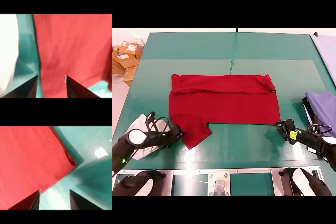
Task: Fold the shirts.
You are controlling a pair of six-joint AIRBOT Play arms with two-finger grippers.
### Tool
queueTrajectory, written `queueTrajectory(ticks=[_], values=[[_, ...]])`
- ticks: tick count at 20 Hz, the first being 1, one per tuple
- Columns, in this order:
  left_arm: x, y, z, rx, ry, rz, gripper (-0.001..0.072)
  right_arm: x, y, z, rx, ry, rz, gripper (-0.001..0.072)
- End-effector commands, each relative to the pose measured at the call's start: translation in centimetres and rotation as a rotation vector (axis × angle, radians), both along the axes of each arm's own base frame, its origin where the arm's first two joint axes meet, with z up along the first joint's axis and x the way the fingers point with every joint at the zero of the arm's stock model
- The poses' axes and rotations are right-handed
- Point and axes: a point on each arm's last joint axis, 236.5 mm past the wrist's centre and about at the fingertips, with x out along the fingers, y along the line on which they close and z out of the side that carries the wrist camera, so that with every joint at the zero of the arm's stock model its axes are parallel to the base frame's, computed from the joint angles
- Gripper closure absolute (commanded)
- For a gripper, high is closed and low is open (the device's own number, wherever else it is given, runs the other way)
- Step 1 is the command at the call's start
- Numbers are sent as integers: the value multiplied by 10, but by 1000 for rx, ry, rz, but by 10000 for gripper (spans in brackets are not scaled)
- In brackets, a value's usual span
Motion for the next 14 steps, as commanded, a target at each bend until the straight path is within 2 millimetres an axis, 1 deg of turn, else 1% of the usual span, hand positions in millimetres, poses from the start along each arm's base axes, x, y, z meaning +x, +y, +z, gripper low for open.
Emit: queueTrajectory(ticks=[1,3,4,5,6,7,8,10,11,12,14], values=[[19,0,-4,-35,-63,83,304,9,4,-12,0,21,-34,279],[9,-11,-21,-79,24,69,303,17,12,-23,39,51,-78,277],[7,-18,-28,-114,55,63,304,21,16,-28,54,67,-87,277],[8,-25,-30,-148,64,63,305,25,19,-30,65,76,-85,286],[14,-31,-28,-178,51,60,307,31,21,-28,58,72,-67,355],[20,-36,-21,-199,29,45,460,37,22,-24,48,57,-47,518],[26,-40,-11,-204,-9,-3,683,45,21,-18,38,36,-35,694],[35,-53,14,-234,-38,-102,688,62,15,-2,-16,-32,19,697],[33,-60,27,-241,-39,-178,689,63,10,4,-41,-39,55,698],[29,-65,40,-243,-31,-262,689,60,4,7,-60,-28,87,698],[19,-66,58,-224,13,-371,689,46,-11,8,-92,23,125,698]])
